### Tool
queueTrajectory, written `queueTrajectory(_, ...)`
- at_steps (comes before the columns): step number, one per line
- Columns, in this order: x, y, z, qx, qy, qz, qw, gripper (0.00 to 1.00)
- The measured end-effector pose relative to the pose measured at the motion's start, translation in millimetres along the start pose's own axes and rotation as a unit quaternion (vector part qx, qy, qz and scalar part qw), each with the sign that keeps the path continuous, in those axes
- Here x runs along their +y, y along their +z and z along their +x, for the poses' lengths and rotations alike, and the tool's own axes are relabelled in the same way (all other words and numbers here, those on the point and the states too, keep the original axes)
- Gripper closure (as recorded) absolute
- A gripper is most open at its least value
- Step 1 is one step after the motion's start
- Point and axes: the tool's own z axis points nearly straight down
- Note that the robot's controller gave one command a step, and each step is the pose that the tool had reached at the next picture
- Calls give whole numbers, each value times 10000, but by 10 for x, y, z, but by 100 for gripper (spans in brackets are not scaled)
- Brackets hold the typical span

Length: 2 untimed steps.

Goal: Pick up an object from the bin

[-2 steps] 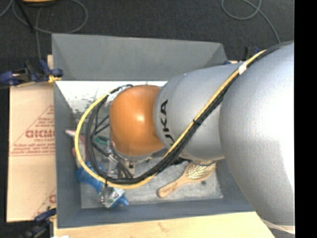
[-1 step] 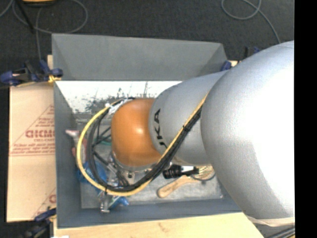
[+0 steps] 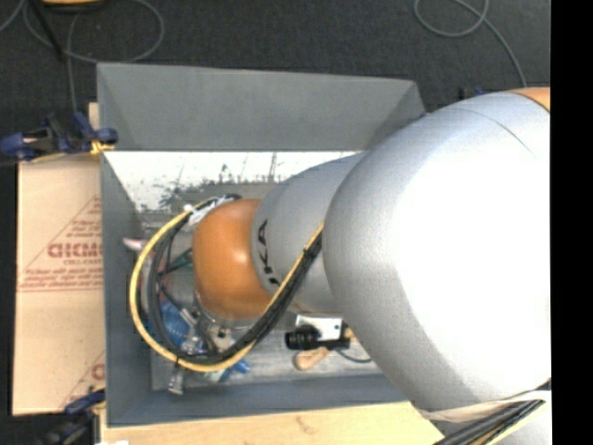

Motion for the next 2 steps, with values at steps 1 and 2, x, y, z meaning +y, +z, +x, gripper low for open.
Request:
queueTrajectory(1, 107, 130, -19, -12, -152, 53, 9999, 100)
queueTrajectory(2, 107, 131, -18, -12, -150, 53, 9999, 100)
